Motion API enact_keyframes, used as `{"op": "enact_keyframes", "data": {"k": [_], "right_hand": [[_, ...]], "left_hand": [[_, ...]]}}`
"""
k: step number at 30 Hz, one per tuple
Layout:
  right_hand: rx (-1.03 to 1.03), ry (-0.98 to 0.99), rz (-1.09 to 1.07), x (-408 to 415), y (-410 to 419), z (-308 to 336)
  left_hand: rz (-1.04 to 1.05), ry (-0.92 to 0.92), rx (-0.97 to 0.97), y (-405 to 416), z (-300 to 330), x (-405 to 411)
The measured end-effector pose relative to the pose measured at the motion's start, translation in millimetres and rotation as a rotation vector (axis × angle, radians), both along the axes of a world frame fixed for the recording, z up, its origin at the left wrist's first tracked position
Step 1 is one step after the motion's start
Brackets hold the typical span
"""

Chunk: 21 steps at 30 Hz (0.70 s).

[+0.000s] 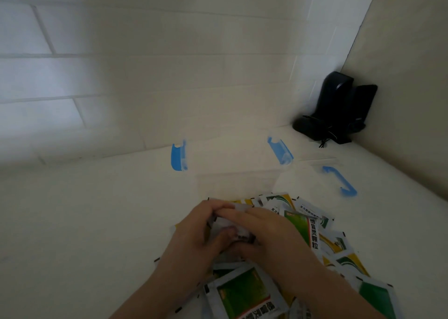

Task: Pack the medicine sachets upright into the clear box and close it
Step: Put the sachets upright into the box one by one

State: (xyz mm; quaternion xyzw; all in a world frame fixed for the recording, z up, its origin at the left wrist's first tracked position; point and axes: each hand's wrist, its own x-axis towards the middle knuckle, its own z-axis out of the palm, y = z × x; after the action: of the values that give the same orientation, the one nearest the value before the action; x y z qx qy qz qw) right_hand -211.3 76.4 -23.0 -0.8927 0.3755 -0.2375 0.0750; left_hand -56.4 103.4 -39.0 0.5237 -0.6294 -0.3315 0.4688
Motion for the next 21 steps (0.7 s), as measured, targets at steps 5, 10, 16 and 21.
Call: {"op": "enact_keyframes", "data": {"k": [5,10,16,21], "right_hand": [[0.144,-0.234,-0.203,-8.9,-12.4,1.1],[0.252,0.011,-0.166,-16.0,-17.6,-4.4],[-0.031,0.239,-0.059,-12.2,-17.5,-12.0],[-0.138,0.172,0.093,-14.1,-19.2,-8.6]], "left_hand": [[0.171,0.025,-0.001,-1.4,2.7,8.6],[0.282,0.051,-0.025,-7.0,2.4,20.7],[0.345,0.032,0.004,-10.0,-1.4,23.4],[0.345,0.002,0.026,-9.5,0.4,20.7]]}}
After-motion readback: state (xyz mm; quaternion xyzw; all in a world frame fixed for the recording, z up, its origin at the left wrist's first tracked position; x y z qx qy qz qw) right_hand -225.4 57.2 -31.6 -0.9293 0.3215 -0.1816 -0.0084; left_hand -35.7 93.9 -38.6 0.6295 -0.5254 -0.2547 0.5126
